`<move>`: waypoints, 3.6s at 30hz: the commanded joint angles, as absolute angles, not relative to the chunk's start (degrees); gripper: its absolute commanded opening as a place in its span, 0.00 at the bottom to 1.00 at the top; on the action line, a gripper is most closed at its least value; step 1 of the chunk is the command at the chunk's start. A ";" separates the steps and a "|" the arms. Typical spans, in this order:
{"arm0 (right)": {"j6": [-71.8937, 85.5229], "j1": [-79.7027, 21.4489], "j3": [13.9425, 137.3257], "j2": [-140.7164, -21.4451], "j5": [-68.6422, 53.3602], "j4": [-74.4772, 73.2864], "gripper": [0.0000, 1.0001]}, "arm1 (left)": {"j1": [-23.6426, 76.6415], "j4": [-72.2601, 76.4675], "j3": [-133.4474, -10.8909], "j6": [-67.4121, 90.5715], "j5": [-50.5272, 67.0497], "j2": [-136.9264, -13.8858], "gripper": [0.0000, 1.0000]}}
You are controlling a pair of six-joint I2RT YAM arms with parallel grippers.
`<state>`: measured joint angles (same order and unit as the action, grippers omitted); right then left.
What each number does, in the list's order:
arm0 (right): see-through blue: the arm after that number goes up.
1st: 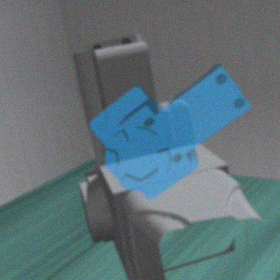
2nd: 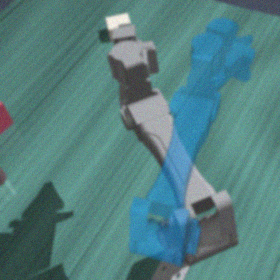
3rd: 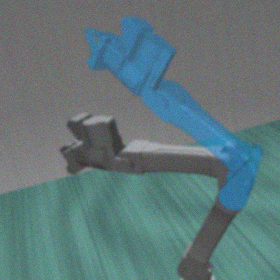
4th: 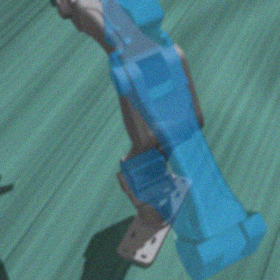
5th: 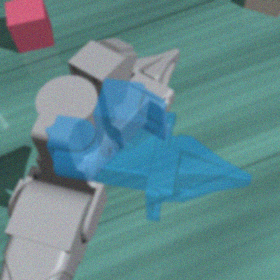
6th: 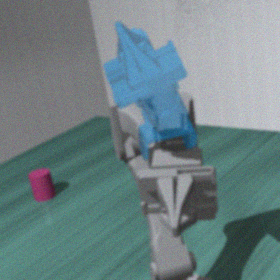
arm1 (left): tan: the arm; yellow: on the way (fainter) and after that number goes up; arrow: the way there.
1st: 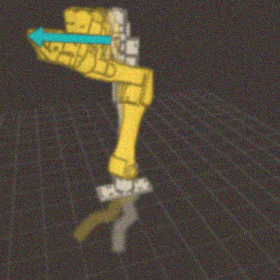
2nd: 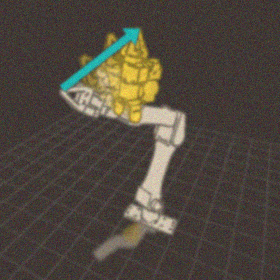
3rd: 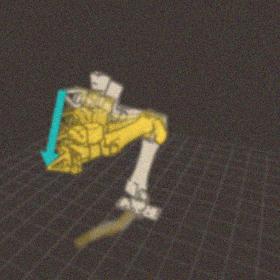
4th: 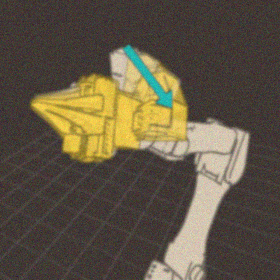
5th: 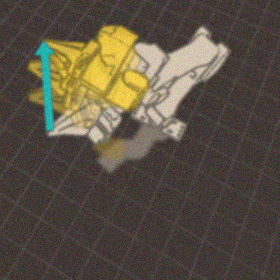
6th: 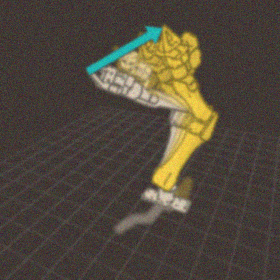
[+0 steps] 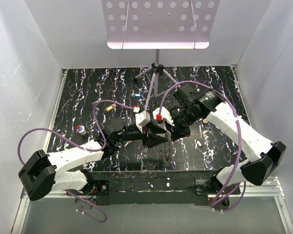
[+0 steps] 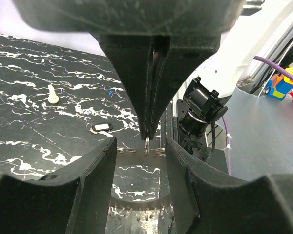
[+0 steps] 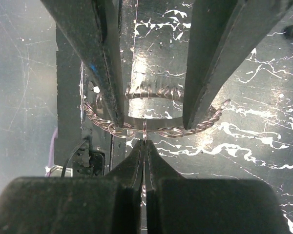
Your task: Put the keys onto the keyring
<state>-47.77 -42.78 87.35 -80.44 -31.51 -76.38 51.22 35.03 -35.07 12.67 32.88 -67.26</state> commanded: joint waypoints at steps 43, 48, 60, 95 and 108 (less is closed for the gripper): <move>-57.04 -22.68 82.89 -68.65 -69.69 -81.66 0.62 | 53.44 40.33 -27.34 10.80 35.42 -50.80 0.00; -58.18 -21.53 79.89 -67.76 -70.14 -80.51 0.62 | 53.35 42.45 -27.33 13.88 36.65 -50.45 0.00; -59.41 -20.30 77.61 -66.97 -72.77 -79.98 0.61 | 53.35 61.24 -24.52 25.22 36.74 -53.70 0.00; -60.21 -19.51 76.02 -64.60 -75.06 -79.63 0.61 | 47.90 88.33 -32.87 50.27 51.06 -62.75 0.00; -60.47 -19.51 76.90 -64.34 -77.61 -80.51 0.61 | 47.90 88.33 -39.02 51.24 48.87 -63.11 0.00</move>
